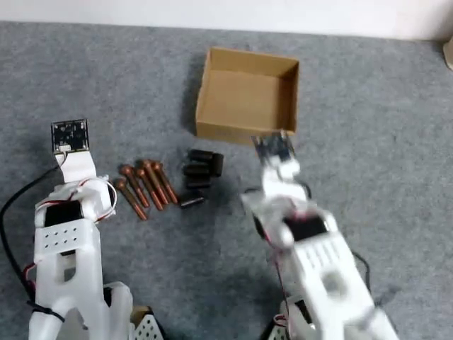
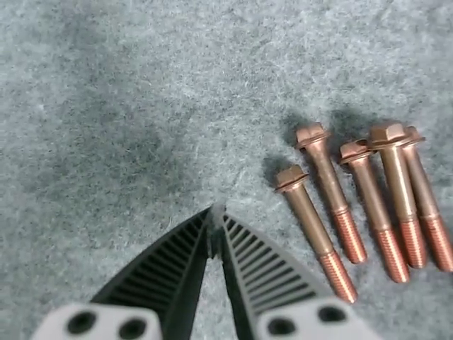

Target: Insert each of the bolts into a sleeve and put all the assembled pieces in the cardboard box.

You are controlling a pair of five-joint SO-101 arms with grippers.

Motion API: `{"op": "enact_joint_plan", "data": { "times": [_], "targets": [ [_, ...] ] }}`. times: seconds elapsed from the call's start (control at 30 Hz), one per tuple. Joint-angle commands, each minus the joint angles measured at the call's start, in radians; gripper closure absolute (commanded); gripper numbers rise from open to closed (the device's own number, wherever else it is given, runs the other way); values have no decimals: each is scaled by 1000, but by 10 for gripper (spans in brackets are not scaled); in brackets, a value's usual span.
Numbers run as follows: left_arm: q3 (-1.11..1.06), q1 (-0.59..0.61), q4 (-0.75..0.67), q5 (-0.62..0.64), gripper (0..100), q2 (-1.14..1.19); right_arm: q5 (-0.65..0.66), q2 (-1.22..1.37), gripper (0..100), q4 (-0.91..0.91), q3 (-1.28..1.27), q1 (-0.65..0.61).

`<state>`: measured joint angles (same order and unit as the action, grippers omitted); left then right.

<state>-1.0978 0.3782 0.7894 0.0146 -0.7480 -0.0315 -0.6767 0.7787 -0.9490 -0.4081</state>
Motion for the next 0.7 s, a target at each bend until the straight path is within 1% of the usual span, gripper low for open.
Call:
{"op": "enact_joint_plan", "data": {
  "times": [0.0,0.1,0.23,0.33,0.47,0.57,0.67],
  "targets": [
    [8,8,-17,5,993,2,-212,384,992,-28,305,-47],
    [8,8,-17,5,993,2,-315,593,992,-25,466,-70],
    [8,8,-18,5,993,2,-325,745,992,-25,613,-81],
    [8,8,-18,5,993,2,-322,757,992,-15,670,-77],
    [8,8,-18,5,993,2,-322,759,992,56,693,-93],
    [8,8,-20,5,993,2,-321,765,990,53,694,-99],
    [8,8,-20,5,993,2,-321,765,937,47,688,-99]
  ]
}}
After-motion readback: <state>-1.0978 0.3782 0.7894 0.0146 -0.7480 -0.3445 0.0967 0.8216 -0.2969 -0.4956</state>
